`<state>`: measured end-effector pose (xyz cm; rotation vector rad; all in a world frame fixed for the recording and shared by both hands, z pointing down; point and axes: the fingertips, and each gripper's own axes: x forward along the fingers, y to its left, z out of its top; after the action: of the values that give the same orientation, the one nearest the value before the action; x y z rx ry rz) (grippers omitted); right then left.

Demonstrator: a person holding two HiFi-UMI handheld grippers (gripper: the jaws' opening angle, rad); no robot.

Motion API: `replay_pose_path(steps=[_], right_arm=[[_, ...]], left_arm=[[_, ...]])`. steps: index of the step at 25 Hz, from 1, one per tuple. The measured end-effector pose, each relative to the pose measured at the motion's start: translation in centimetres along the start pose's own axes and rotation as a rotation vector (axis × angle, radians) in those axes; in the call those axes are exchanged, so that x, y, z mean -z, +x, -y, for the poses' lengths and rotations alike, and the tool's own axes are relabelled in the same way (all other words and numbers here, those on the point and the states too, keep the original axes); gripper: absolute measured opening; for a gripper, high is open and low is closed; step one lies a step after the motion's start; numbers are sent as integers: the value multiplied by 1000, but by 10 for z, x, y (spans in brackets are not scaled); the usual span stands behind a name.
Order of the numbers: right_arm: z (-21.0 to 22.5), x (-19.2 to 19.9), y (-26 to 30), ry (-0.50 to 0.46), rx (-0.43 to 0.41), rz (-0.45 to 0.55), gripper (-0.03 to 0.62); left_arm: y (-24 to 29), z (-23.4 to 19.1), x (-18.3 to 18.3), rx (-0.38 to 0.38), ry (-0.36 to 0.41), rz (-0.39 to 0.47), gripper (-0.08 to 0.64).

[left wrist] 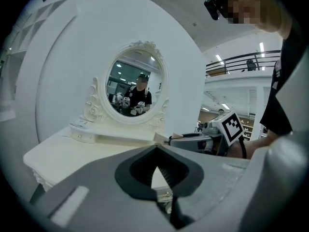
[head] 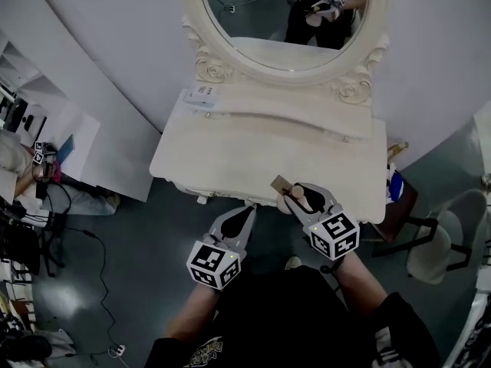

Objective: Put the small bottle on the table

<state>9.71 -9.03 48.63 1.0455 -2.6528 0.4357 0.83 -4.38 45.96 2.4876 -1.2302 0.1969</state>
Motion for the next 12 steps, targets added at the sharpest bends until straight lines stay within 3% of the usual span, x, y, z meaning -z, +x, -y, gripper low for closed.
replay_pose_path(steps=[12], right_arm=[[-18, -26, 55, 51, 159, 17, 167]], left_arm=[[2, -78, -27, 156, 28, -25, 0]])
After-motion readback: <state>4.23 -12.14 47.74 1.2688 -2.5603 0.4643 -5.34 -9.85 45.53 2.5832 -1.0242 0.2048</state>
